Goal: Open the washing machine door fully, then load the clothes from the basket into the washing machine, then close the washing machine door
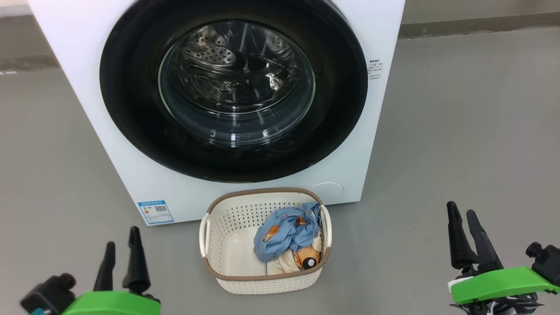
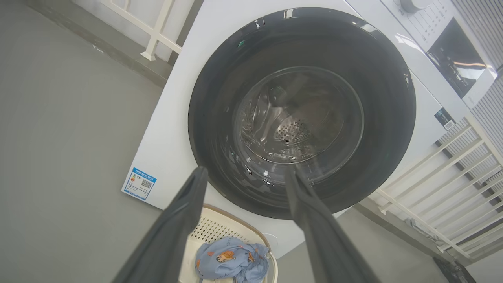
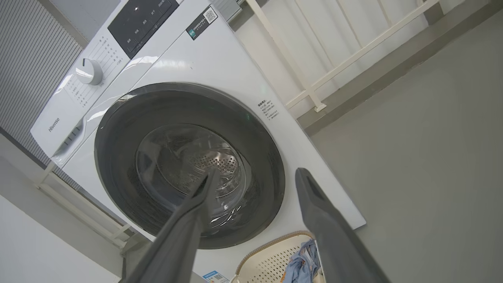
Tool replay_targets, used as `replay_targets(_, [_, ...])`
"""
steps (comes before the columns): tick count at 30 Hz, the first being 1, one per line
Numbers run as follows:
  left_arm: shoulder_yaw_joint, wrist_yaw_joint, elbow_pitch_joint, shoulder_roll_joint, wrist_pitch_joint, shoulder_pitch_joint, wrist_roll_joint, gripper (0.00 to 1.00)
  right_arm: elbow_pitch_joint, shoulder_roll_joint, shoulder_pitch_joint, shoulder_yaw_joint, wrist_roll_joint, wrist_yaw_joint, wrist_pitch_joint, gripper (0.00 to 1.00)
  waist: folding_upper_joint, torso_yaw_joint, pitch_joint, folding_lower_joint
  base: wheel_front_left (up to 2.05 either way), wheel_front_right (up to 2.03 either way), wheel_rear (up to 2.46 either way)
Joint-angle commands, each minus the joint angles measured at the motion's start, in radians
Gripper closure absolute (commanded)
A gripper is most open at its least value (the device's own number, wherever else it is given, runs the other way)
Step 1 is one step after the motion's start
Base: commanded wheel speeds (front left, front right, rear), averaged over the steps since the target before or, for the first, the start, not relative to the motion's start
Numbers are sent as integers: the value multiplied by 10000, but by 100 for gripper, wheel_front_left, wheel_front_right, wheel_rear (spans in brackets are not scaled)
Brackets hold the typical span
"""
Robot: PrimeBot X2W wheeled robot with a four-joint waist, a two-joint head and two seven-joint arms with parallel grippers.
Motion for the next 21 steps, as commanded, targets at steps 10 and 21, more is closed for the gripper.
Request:
replay_targets(10, [-378,608,-244,213,-410,-94,2369,0,-371,-125,-453,545,-2066,13,-415,0,0,-1,-83,-1,0,0,0])
replay_targets(21, [-931,825,-70,241,-737,-42,4246,0,-38,-139,-407,553,-3386,15,-736,0,0,-20,-119,-1,0,0,0])
